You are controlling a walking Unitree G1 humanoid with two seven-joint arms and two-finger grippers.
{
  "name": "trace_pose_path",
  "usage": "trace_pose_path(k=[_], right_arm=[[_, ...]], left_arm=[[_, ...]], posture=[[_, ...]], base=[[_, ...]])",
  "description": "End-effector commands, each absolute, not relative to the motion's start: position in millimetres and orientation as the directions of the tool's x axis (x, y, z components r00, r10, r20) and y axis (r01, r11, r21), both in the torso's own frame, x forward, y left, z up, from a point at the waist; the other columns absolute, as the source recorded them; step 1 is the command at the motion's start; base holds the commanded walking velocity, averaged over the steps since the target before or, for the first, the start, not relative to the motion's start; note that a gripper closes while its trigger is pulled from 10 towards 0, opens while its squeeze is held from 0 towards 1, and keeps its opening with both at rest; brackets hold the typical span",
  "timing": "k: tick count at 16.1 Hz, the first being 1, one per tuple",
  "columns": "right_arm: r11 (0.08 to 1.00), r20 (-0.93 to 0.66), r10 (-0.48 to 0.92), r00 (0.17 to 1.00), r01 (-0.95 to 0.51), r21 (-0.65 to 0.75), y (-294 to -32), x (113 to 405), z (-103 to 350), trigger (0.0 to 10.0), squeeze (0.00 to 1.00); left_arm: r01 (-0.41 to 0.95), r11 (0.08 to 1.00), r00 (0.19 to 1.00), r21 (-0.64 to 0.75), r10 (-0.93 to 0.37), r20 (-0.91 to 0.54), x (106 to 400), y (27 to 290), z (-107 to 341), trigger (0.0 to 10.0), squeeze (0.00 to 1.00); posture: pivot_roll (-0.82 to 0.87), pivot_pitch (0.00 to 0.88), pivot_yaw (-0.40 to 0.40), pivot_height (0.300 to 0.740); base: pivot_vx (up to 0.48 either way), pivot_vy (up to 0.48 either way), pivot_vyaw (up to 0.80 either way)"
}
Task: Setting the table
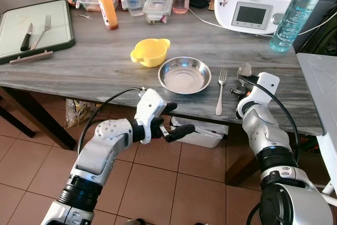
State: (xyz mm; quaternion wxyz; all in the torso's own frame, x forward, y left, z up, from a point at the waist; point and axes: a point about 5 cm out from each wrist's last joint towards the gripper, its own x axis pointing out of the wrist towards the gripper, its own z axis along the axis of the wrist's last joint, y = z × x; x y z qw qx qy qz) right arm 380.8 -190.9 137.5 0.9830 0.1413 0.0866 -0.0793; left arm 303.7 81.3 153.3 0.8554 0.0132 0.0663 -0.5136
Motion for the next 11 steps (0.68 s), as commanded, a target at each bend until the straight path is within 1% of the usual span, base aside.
trace_pose_path(k=[1, 4, 11], right_arm=[[0.944, -0.242, -0.139, 0.960, 0.203, 0.260, -194, 378, 126, 10.0, 0.00], [0.943, -0.248, -0.137, 0.959, 0.204, 0.264, -196, 378, 125, 10.0, 0.00], [0.945, -0.265, -0.112, 0.958, 0.185, 0.270, -192, 378, 121, 10.0, 0.00]], left_arm=[[0.877, 0.477, 0.470, -0.056, -0.877, -0.101, 303, 81, 160, 10.0, 0.00], [0.867, 0.489, 0.485, -0.099, -0.872, -0.063, 305, 79, 168, 10.0, 0.00], [0.864, 0.492, 0.488, -0.103, -0.871, -0.064, 304, 79, 170, 10.0, 0.00]], posture=[[0.16, 0.154, 0.024, 0.740], [0.16, 0.154, 0.022, 0.740], [0.16, 0.152, 0.016, 0.740]], base=[[0.000, 0.000, 0.00], [0.000, 0.000, 0.00], [0.000, 0.000, 0.00]])
